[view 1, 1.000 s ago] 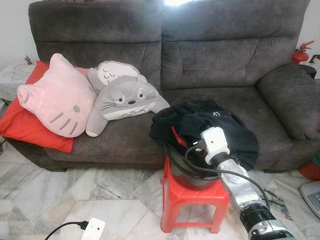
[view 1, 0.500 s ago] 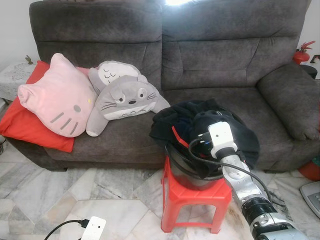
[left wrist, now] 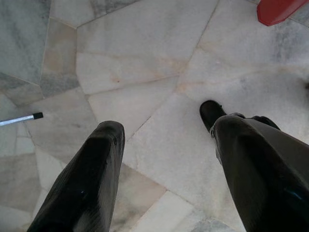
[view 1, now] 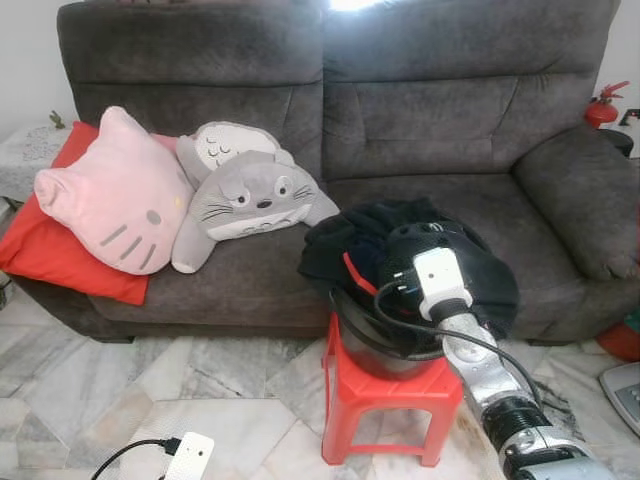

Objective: Hang hanger

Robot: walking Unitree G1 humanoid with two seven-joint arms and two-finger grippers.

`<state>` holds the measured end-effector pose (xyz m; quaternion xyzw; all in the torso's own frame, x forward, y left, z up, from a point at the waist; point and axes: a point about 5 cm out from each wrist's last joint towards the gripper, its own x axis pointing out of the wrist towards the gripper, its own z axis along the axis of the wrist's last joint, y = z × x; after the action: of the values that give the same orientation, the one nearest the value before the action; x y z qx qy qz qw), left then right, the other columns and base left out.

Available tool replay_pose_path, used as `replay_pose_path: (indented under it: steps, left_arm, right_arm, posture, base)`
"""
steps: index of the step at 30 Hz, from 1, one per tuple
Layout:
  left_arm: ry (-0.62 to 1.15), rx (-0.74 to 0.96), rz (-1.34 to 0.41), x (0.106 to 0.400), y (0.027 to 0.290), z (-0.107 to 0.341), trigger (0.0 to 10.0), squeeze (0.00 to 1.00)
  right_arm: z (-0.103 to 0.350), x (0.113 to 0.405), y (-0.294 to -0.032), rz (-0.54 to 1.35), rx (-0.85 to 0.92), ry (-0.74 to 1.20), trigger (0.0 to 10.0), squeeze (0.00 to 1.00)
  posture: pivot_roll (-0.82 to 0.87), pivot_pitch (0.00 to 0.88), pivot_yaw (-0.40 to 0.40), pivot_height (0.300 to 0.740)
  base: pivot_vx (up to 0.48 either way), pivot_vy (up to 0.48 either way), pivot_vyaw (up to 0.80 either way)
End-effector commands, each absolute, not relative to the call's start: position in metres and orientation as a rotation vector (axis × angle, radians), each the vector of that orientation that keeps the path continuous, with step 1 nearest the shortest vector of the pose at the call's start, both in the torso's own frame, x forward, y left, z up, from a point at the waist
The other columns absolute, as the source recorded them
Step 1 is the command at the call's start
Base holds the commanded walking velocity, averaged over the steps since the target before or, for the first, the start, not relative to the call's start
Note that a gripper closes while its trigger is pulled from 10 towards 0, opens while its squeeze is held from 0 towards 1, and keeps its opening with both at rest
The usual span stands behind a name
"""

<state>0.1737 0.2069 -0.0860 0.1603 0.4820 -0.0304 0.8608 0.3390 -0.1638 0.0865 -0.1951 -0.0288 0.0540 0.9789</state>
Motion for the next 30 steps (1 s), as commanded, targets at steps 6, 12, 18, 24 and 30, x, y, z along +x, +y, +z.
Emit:
replay_pose_path:
  steps: [6,12,18,24,30]
  left_arm:
    - [1.002,0.35,-0.069,0.177,0.208,-0.084,10.0,0.0]
    - [0.998,0.349,-0.069,0.178,0.208,-0.084,10.0,0.0]
    - [0.994,0.349,-0.069,0.179,0.208,-0.083,10.0,0.0]
    - [0.992,0.347,-0.067,0.179,0.207,-0.083,10.0,0.0]
    - [0.995,0.344,-0.071,0.179,0.206,-0.084,10.0,0.0]
  right_arm:
    - [0.085,0.339,-0.164,0.097,-0.391,-0.048,0.0,0.0]
    - [0.087,0.34,-0.165,0.092,-0.393,-0.05,0.0,0.0]
    - [0.09,0.341,-0.166,0.084,-0.397,-0.063,0.0,0.0]
    - [0.102,0.345,-0.166,0.097,-0.463,-0.106,0.0,0.0]
    - [0.108,0.348,-0.173,0.084,-0.598,-0.091,0.0,0.0]
  posture:
    - [-0.2,0.0,0.041,0.727]
    - [-0.2,0.0,0.041,0.727]
    - [-0.2,0.0,0.041,0.727]
    - [-0.2,0.0,0.041,0.727]
    - [-0.2,0.0,0.038,0.727]
  base:
    - [0.0,0.0,0.0]
    - [0.0,0.0,0.0]
    - [0.0,0.0,0.0]
    - [0.0,0.0,0.0]
    - [0.0,0.0,0.0]
